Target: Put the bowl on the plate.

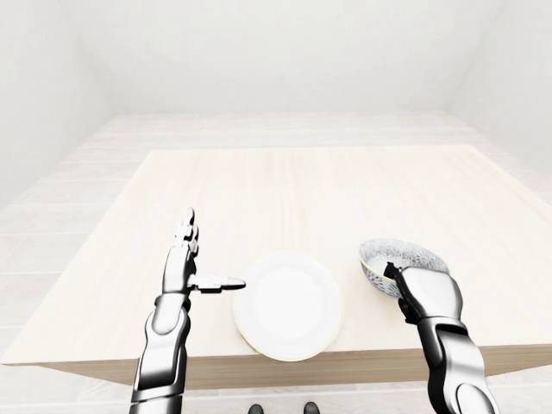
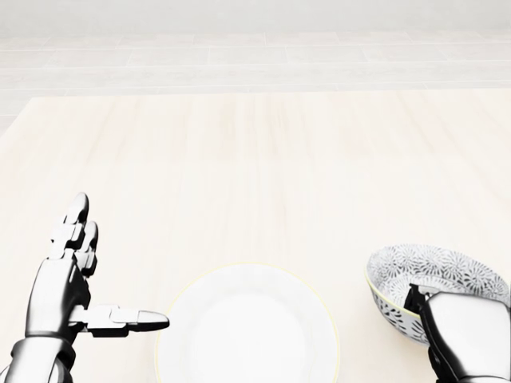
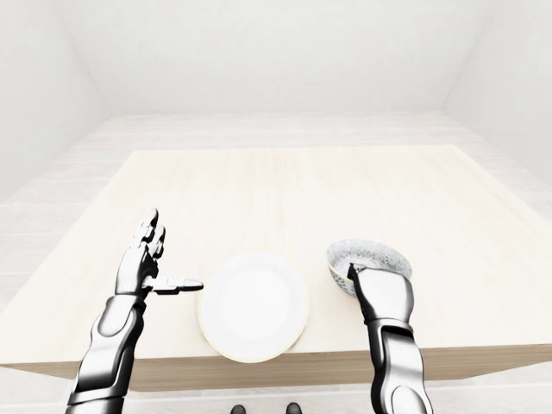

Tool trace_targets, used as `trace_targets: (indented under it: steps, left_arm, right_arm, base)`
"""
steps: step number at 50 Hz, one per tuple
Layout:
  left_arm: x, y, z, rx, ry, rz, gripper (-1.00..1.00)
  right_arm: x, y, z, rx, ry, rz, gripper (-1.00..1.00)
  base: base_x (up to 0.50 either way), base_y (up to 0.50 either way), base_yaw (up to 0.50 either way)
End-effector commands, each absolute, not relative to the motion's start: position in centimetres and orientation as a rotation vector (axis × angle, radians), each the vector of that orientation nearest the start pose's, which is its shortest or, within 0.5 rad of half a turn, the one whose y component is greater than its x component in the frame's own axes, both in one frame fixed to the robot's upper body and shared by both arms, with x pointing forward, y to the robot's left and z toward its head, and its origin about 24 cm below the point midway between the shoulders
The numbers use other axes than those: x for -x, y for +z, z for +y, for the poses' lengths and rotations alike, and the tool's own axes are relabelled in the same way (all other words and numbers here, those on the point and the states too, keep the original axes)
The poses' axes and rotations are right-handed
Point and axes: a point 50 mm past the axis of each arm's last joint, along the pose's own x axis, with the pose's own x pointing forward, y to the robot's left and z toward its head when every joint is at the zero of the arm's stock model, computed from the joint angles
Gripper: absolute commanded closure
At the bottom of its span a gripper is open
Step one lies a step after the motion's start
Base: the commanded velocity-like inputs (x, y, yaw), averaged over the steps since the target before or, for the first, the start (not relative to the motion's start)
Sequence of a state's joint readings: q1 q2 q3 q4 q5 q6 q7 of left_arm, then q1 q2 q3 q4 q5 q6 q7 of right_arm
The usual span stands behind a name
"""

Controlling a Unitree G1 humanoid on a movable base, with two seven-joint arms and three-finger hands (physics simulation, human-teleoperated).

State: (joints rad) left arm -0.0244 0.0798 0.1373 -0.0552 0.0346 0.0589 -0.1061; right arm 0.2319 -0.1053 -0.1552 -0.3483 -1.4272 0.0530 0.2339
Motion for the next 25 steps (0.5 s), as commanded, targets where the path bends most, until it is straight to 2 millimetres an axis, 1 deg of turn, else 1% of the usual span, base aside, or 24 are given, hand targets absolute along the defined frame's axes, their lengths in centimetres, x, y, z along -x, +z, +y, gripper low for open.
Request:
trace_targets:
  steps: [1, 18, 25]
  left_arm:
    - [-26.1, 6.1, 19.0, -0.114, 0.024, -0.022, -1.00]
    - [-26.4, 6.2, 18.7, -0.119, 0.017, -0.023, -1.00]
    - [-26.3, 6.2, 18.8, -0.120, 0.020, -0.024, -1.00]
  right_arm:
    - [-20.2, 7.7, -21.1, 1.615, -0.126, 0.158, 0.23]
    - [-19.8, 9.0, -20.2, 1.667, -0.167, 0.048, 0.25]
    - [-19.2, 9.7, -19.1, 1.668, -0.160, 0.005, 0.25]
  base:
    - [0.00, 0.00, 0.00]
    - [0.00, 0.00, 0.00]
    - [0.00, 0.00, 0.00]
